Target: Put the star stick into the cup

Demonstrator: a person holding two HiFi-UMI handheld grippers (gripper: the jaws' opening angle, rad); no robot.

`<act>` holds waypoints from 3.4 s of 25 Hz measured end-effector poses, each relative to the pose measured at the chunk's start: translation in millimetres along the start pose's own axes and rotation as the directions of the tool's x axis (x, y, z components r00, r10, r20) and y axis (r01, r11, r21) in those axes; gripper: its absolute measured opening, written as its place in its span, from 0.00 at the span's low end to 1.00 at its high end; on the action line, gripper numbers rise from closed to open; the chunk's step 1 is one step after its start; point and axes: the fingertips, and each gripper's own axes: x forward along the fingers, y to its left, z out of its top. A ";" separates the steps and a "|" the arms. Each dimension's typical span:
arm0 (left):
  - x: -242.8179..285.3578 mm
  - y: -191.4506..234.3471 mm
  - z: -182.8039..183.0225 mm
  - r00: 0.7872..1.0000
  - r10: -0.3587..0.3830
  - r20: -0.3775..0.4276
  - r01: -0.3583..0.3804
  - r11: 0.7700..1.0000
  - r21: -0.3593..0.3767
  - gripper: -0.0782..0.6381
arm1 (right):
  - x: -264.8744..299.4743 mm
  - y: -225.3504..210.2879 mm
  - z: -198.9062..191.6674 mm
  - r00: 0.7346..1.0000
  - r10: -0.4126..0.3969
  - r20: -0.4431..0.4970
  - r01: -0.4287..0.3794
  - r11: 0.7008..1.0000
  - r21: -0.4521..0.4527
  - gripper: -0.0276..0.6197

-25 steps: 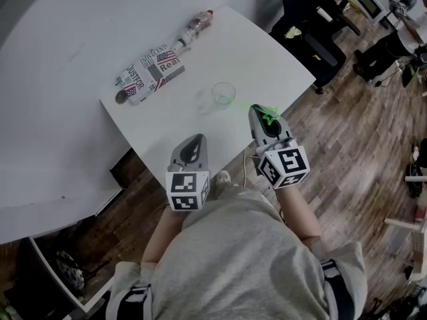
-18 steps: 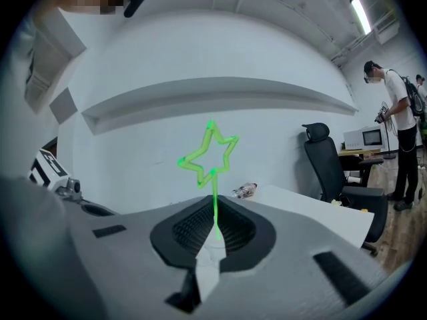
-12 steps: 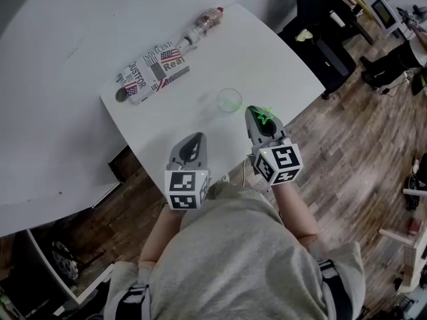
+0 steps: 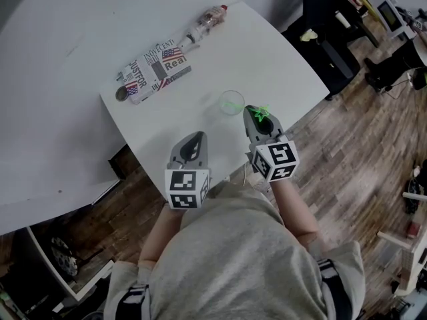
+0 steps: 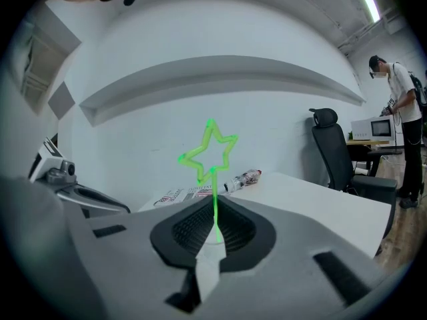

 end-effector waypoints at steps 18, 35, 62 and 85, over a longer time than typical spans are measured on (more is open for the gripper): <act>0.1 -0.8 1.7 1.000 0.004 0.003 -0.004 1.000 0.004 0.12 | 2.1 -8.2 -24.4 0.999 -0.020 -0.043 0.020 1.000 0.009 0.06; -23.0 -5.0 -0.1 1.000 0.001 0.021 -0.002 1.000 0.015 0.12 | -17.7 -8.7 -33.8 0.994 -0.082 -0.069 0.082 0.997 -0.002 0.12; -162.2 -15.7 -40.4 0.995 -0.060 0.085 0.055 0.997 0.053 0.12 | -147.7 114.9 -10.3 0.988 -0.130 0.080 0.131 0.991 -0.005 0.13; -279.4 -44.4 -105.1 0.990 -0.068 0.122 0.062 0.997 0.050 0.12 | -273.4 230.5 -30.9 0.985 -0.082 0.150 0.088 0.996 -0.028 0.04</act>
